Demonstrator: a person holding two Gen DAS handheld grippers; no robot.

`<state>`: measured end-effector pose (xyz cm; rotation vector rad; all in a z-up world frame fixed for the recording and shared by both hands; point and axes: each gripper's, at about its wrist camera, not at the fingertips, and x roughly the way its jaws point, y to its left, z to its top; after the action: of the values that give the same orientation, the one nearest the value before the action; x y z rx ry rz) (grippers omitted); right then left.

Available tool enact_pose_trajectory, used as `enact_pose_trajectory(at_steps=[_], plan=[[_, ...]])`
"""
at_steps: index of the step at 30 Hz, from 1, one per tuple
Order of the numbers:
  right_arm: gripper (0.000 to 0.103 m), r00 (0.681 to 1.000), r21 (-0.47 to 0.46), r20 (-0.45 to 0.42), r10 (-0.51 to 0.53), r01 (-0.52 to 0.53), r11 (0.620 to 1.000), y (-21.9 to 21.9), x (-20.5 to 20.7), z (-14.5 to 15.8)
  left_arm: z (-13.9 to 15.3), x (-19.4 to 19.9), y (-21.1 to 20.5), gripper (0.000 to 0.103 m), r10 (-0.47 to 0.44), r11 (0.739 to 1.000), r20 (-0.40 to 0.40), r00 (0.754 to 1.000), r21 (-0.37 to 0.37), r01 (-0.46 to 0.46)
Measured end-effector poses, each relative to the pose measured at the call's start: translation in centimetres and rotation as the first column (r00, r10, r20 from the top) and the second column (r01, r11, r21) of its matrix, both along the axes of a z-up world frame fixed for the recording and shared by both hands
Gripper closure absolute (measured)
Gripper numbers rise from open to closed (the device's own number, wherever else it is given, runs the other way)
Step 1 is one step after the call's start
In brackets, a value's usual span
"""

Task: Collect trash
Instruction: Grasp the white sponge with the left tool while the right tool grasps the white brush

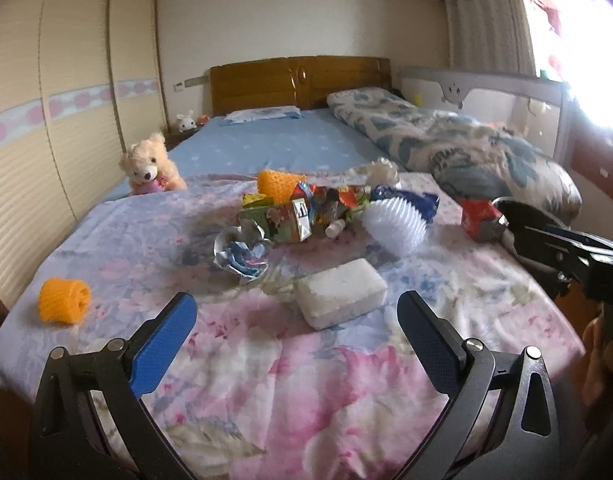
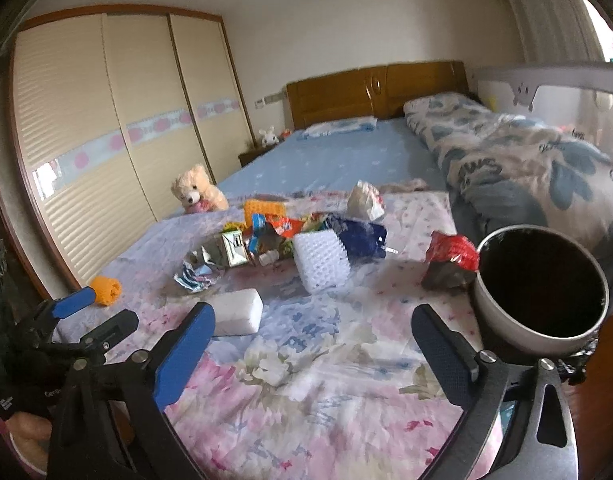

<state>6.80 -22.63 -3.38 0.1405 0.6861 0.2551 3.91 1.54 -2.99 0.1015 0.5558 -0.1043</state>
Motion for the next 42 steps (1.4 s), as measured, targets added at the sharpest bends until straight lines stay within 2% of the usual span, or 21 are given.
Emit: enact_pose_trajectory(at_steps=[6, 10, 14, 20, 21, 22, 24, 25, 26, 27, 28, 29, 31, 34, 38, 42], plan=[[0.023, 0.996, 0.012, -0.092, 0.017, -0.016, 1.000, 0.3, 3.8, -2.3, -1.4, 3.1, 0.4, 0.005, -0.076, 0.997, -0.062, 0.995, 0.022, 0.077], [0.025, 0.991, 0.024, -0.131, 0.031, -0.028, 0.999, 0.8, 6.0, -3.5, -2.6, 5.3, 0.6, 0.006, -0.113, 0.993, -0.122, 0.986, 0.023, 0.116], [0.025, 0.985, 0.031, -0.167, 0.043, -0.038, 0.999, 1.6, 8.4, -4.7, -4.1, 7.4, 0.3, 0.006, -0.205, 0.978, -0.221, 0.954, -0.004, 0.209], [0.026, 0.974, 0.031, -0.222, 0.052, -0.046, 0.998, 2.2, 12.1, -6.5, -5.2, 8.7, -0.5, 0.006, -0.240, 0.967, -0.255, 0.937, 0.018, 0.253], [0.027, 0.970, 0.030, -0.236, 0.054, -0.048, 0.998, 2.3, 12.8, -6.9, -5.3, 8.9, -0.6, 0.011, -0.247, 0.966, -0.260, 0.934, 0.014, 0.259], [0.029, 0.967, 0.033, -0.248, 0.058, -0.052, 0.998, 2.3, 13.3, -7.3, -5.5, 9.0, -0.7, 0.014, -0.253, 0.964, -0.264, 0.931, 0.012, 0.265], [0.036, 0.961, 0.030, -0.269, 0.063, -0.057, 0.998, 2.5, 14.0, -7.9, -5.9, 9.2, -1.0, 0.034, -0.272, 0.959, -0.289, 0.918, 0.003, 0.285], [0.040, 0.958, 0.029, -0.279, 0.063, -0.057, 0.998, 2.6, 14.3, -8.3, -6.0, 9.3, -1.0, 0.038, -0.284, 0.955, -0.296, 0.912, -0.006, 0.296], [0.052, 0.955, 0.028, -0.290, 0.063, -0.057, 0.998, 2.6, 14.5, -8.6, -6.0, 9.2, -1.1, 0.047, -0.301, 0.950, -0.296, 0.906, -0.013, 0.311], [0.061, 0.953, 0.025, -0.296, 0.061, -0.056, 0.998, 2.6, 14.6, -8.9, -5.9, 9.0, -1.3, 0.047, -0.307, 0.948, -0.291, 0.906, -0.004, 0.320], [0.061, 0.955, 0.028, -0.290, 0.064, -0.058, 0.998, 2.5, 14.5, -8.8, -5.8, 8.9, -1.5, 0.048, -0.306, 0.947, -0.284, 0.909, 0.011, 0.322], [0.067, 0.958, 0.034, -0.277, 0.069, -0.062, 0.997, 2.4, 14.3, -8.7, -5.8, 8.7, -1.7, 0.050, -0.308, 0.945, -0.278, 0.910, 0.024, 0.327], [0.089, 0.963, 0.042, -0.258, 0.076, -0.067, 0.997, 2.2, 13.9, -8.4, -5.7, 8.4, -1.9, 0.052, -0.302, 0.945, -0.266, 0.915, 0.039, 0.324], [0.091, 0.969, 0.055, -0.237, 0.071, -0.059, 0.997, 1.5, 12.8, -7.6, -5.3, 7.8, -2.1, 0.055, -0.309, 0.948, -0.249, 0.918, -0.005, 0.317], [0.092, 0.973, 0.074, -0.225, 0.056, -0.040, 0.996, 0.2, 11.4, -6.8, -4.5, 7.0, -3.0, 0.056, -0.306, 0.951, -0.216, 0.927, -0.016, 0.310], [0.092, 0.976, 0.089, -0.218, 0.026, -0.007, 0.996, -1.7, 9.5, -6.1, -3.9, 6.7, -4.1, 0.056, -0.320, 0.947, -0.203, 0.925, -0.048, 0.317]])
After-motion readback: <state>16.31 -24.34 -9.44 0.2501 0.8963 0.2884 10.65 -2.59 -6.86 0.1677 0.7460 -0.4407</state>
